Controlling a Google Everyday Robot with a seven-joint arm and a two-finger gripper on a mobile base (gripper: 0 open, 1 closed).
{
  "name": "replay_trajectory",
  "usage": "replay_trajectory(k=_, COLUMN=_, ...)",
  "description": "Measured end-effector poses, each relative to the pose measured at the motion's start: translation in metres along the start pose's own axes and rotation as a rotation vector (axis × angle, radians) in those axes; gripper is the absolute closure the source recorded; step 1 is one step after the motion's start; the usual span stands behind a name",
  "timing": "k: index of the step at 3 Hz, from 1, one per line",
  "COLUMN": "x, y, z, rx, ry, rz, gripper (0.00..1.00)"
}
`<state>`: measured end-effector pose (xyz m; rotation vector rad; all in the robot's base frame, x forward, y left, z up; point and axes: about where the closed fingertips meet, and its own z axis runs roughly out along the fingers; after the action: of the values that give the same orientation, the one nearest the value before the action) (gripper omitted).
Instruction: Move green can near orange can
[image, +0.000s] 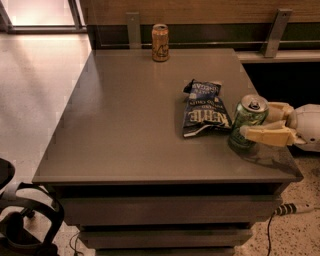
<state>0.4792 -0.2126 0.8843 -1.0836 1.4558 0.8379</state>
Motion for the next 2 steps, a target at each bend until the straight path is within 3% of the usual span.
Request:
replay_trajectory(k=1, x=-0.016, y=-0.026, z=-0.004, rx=-0.015, ry=0.039, rz=0.019, gripper=1.0)
replay_trajectory(k=2, x=-0.041, y=-0.067, z=-0.004, rx=-0.013, ry=0.041, rz=0.031, gripper=1.0)
